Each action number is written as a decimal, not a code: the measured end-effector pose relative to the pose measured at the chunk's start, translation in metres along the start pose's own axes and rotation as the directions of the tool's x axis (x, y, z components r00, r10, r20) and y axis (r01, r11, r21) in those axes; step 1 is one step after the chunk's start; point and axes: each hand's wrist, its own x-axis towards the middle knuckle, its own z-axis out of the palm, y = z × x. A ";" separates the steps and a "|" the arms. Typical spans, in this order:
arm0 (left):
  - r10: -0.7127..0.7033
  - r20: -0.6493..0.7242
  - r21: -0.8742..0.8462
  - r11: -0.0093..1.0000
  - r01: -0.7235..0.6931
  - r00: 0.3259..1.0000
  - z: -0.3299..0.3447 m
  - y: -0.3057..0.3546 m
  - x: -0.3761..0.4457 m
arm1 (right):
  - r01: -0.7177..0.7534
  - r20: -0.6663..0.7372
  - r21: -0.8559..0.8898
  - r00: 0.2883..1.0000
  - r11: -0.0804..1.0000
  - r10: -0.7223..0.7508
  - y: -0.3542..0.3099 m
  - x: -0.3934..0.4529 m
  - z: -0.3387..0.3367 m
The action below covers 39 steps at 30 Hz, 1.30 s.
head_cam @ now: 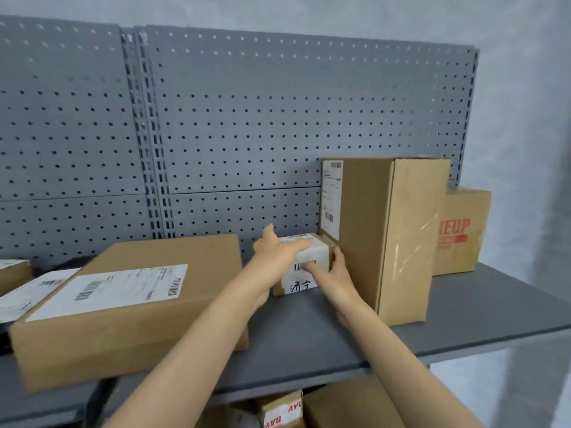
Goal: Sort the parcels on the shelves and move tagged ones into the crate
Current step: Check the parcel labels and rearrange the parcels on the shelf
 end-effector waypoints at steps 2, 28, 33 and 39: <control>-0.109 -0.129 -0.152 0.984 0.089 0.986 0.020 -0.008 0.016 | 0.008 -0.016 0.003 1.000 1.000 -0.008 0.004 0.010 0.003; 0.001 -0.550 -0.332 0.918 -0.219 0.835 0.033 -0.032 0.019 | 0.188 -0.074 0.380 0.982 0.906 -0.173 0.000 0.007 -0.007; -0.083 -0.492 -0.316 0.945 -0.088 0.867 0.041 -0.053 0.022 | 0.066 0.021 0.248 0.997 0.967 -0.074 0.009 0.013 -0.012; -0.162 -0.478 -0.261 0.965 0.037 0.863 0.041 -0.063 0.025 | -0.106 0.206 0.125 0.975 0.986 0.079 0.017 0.017 -0.015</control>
